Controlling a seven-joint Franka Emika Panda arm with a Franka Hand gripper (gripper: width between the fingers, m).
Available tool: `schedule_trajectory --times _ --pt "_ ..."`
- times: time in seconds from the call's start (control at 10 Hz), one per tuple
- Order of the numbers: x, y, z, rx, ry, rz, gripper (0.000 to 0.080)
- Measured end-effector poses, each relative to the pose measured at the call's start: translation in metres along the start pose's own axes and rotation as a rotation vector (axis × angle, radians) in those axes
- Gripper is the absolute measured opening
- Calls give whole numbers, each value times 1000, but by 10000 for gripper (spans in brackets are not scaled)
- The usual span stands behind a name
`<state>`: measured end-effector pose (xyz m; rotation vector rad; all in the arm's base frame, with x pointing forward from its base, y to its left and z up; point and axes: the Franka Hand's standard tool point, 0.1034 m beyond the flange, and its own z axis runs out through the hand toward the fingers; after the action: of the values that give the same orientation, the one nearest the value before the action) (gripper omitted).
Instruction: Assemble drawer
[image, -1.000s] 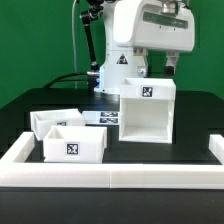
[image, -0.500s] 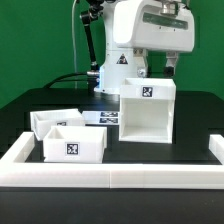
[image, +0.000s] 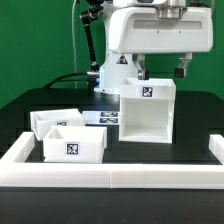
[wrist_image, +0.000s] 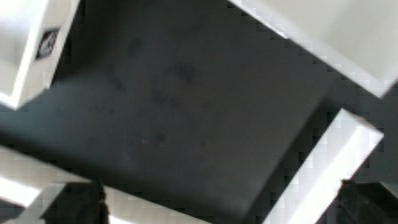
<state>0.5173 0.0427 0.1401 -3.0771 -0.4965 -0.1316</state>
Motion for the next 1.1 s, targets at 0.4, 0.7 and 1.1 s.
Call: schedule_trajectory --times 0.4,0.7,1.1 --pt "-2 -3 1 10 -1 322 650" --pt "-21 -31 8 21 -10 474 650" --pt "-30 -42 11 21 -16 468 650"
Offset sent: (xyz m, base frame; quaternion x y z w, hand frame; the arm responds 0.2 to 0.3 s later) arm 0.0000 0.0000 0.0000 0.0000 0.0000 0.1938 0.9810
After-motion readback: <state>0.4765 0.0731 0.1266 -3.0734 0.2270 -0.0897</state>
